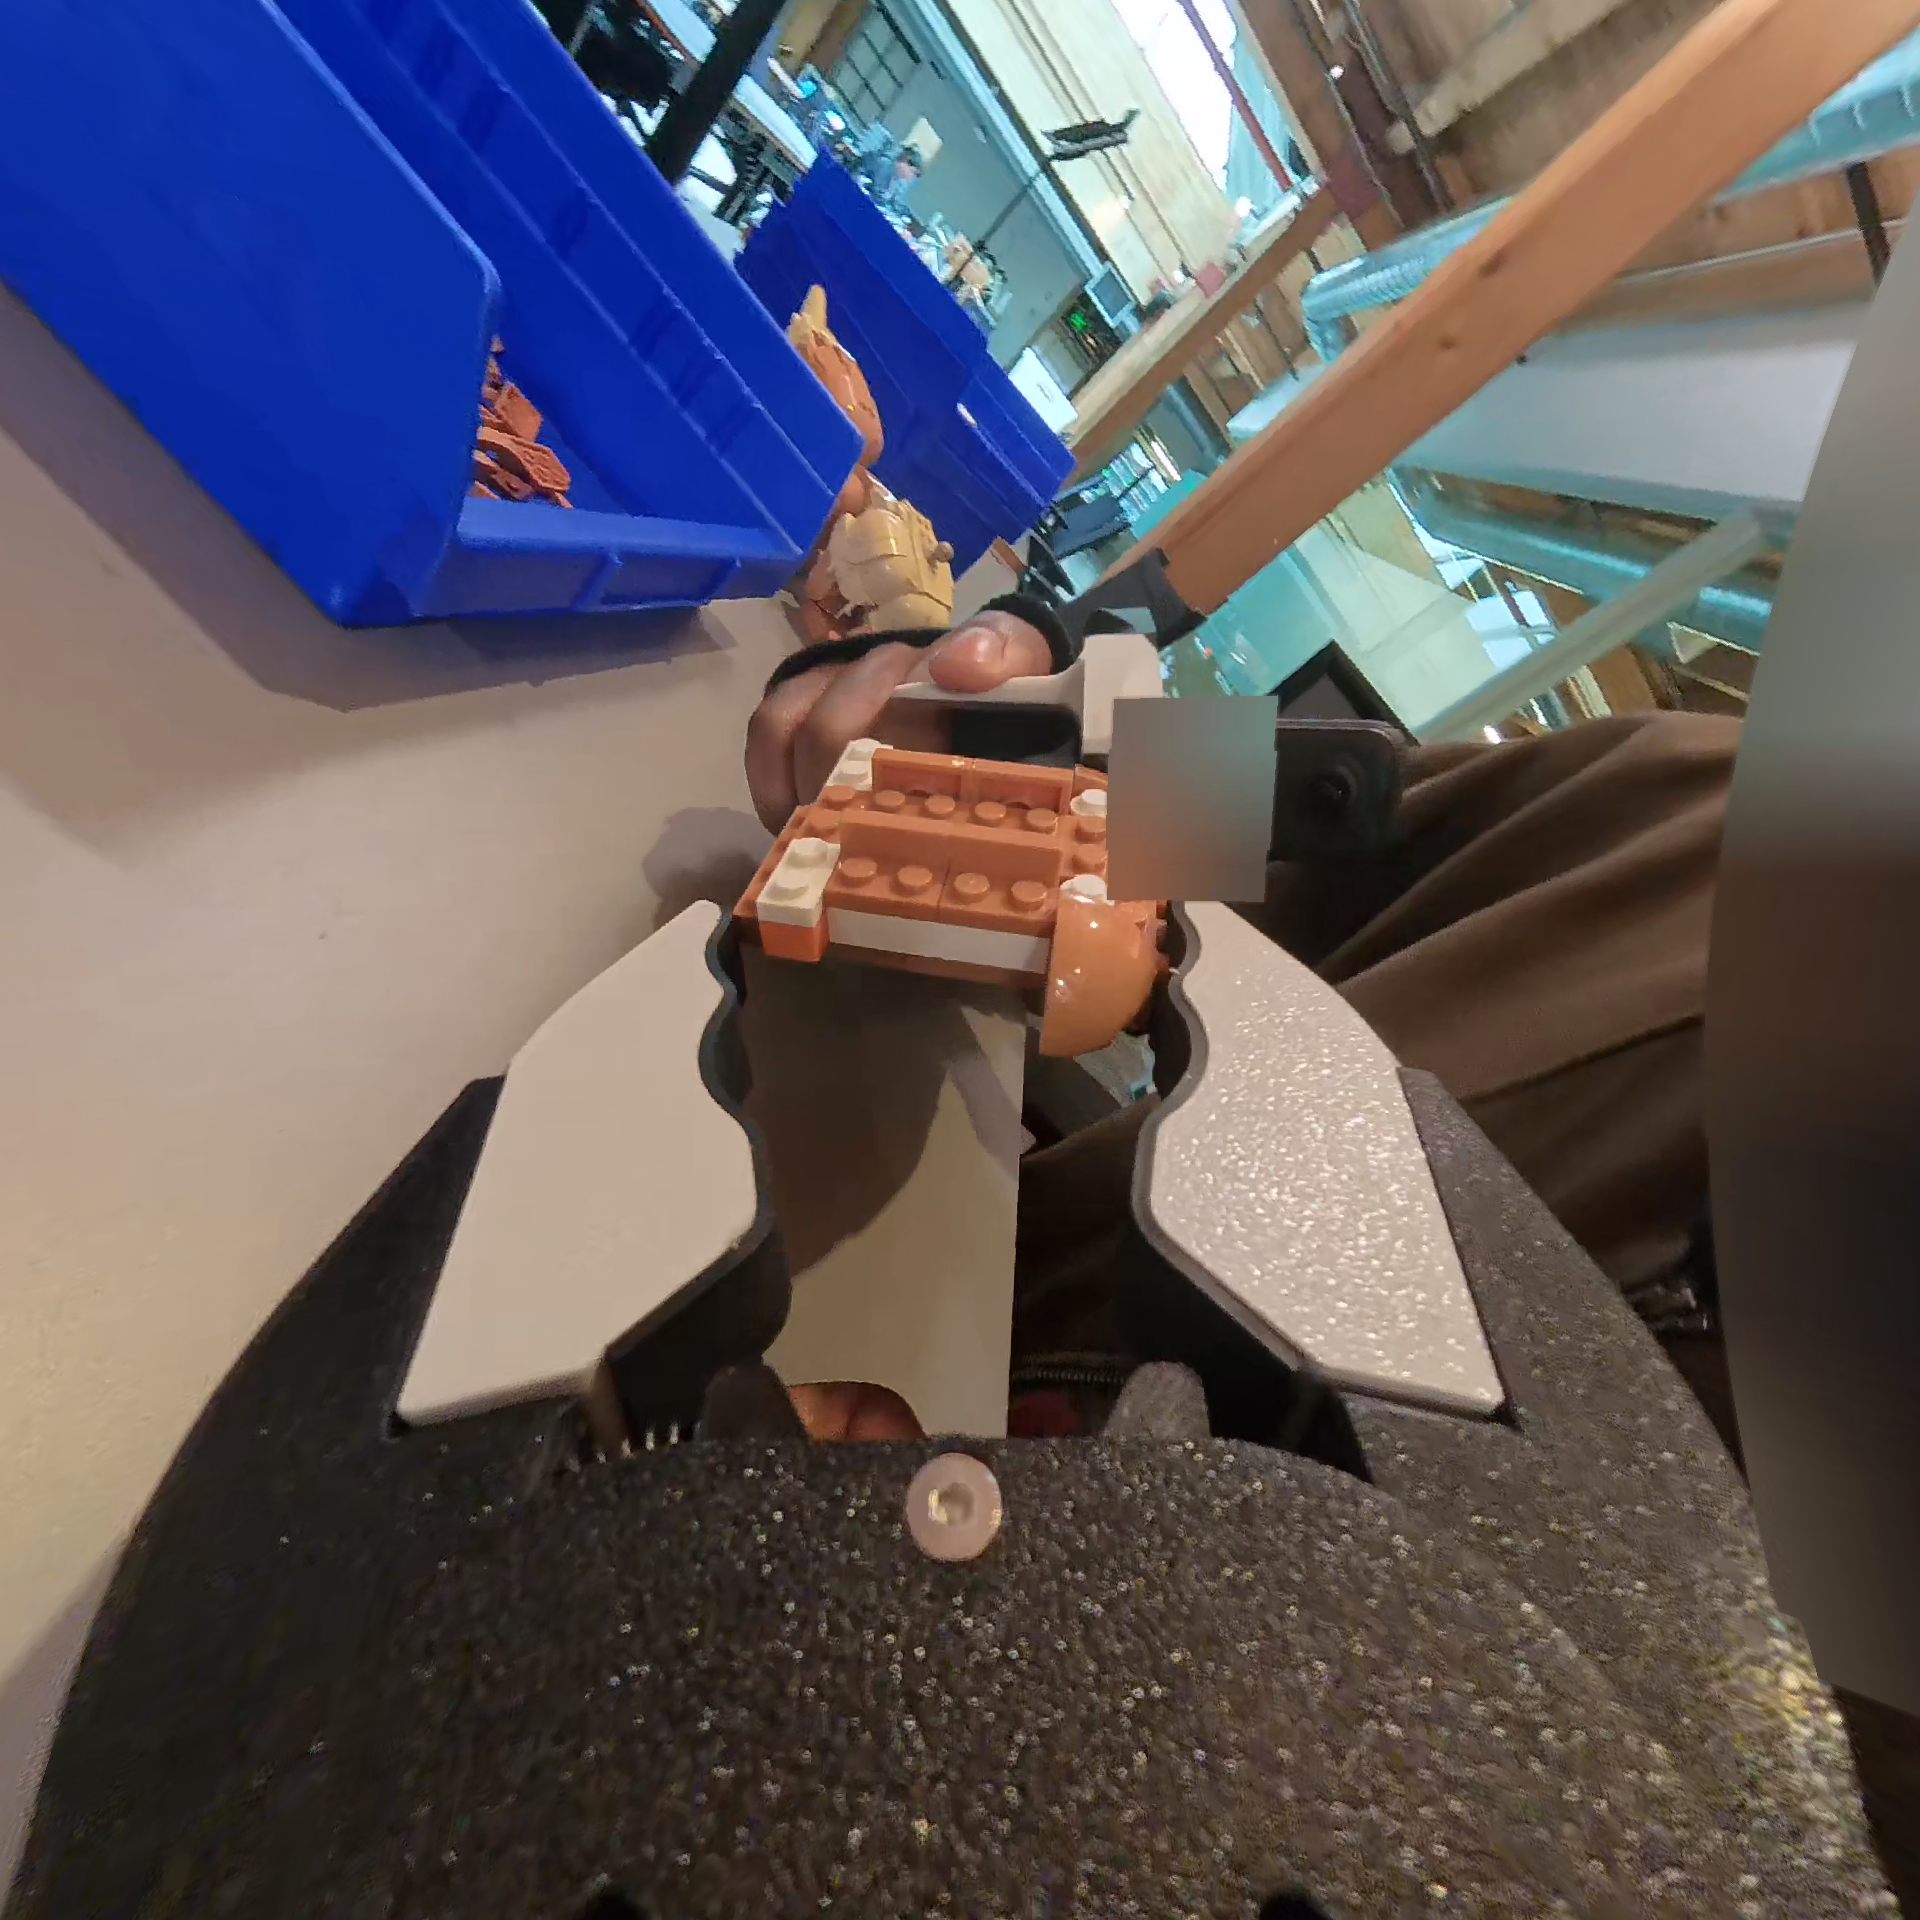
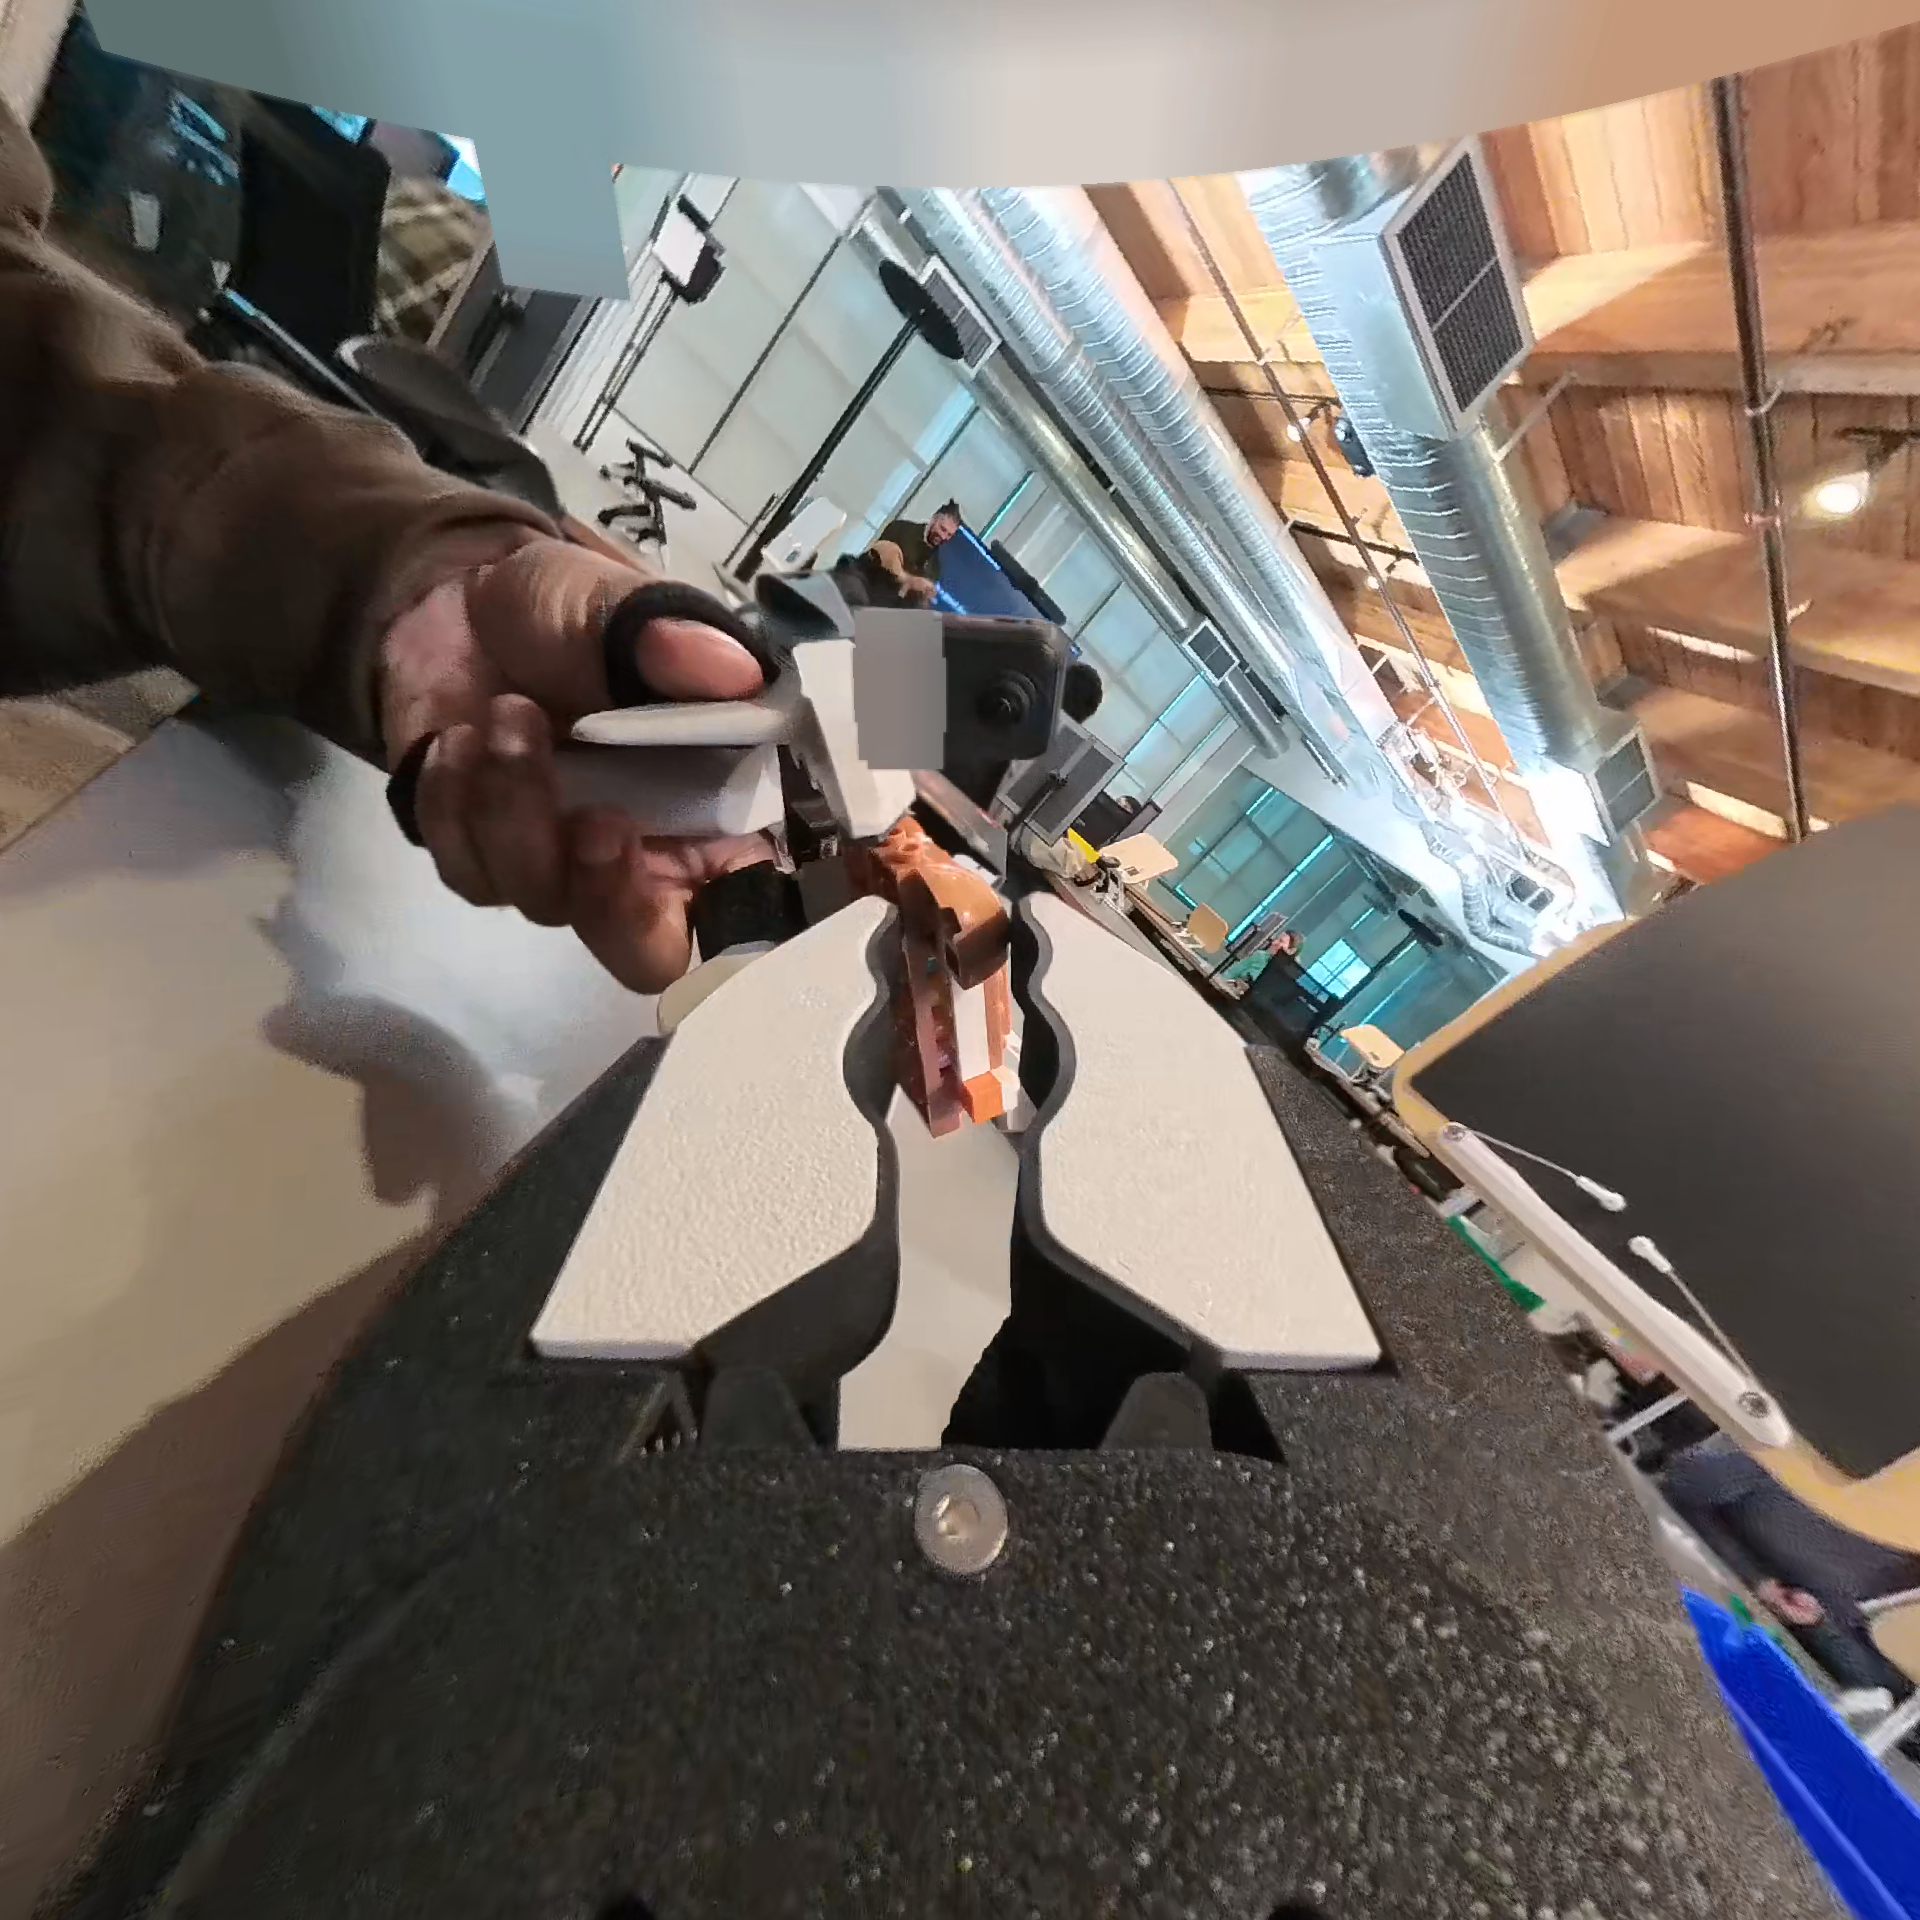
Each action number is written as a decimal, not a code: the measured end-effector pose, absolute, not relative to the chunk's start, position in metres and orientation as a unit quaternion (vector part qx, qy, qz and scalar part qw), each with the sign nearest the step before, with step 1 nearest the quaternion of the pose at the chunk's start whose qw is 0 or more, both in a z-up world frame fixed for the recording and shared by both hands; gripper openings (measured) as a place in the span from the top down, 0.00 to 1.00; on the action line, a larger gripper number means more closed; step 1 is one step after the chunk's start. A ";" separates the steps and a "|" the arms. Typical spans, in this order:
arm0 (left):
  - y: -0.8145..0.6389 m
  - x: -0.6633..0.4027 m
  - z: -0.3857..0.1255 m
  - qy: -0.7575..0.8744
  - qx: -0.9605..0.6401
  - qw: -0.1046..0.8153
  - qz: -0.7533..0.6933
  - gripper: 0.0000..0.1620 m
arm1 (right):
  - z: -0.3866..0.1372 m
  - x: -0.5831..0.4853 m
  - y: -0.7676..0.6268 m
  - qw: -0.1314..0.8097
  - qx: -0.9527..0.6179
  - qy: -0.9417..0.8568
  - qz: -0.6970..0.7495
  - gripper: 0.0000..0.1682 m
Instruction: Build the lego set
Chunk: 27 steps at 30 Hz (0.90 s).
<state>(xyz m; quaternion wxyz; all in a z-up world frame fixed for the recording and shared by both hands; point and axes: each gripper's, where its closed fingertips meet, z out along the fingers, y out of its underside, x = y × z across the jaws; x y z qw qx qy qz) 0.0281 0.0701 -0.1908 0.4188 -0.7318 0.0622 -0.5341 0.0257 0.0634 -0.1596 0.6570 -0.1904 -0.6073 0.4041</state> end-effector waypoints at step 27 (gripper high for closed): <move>0.069 0.021 -0.203 0.078 -0.743 0.423 -0.513 0.52 | -0.172 0.019 0.062 0.632 -0.196 -0.638 0.393 0.88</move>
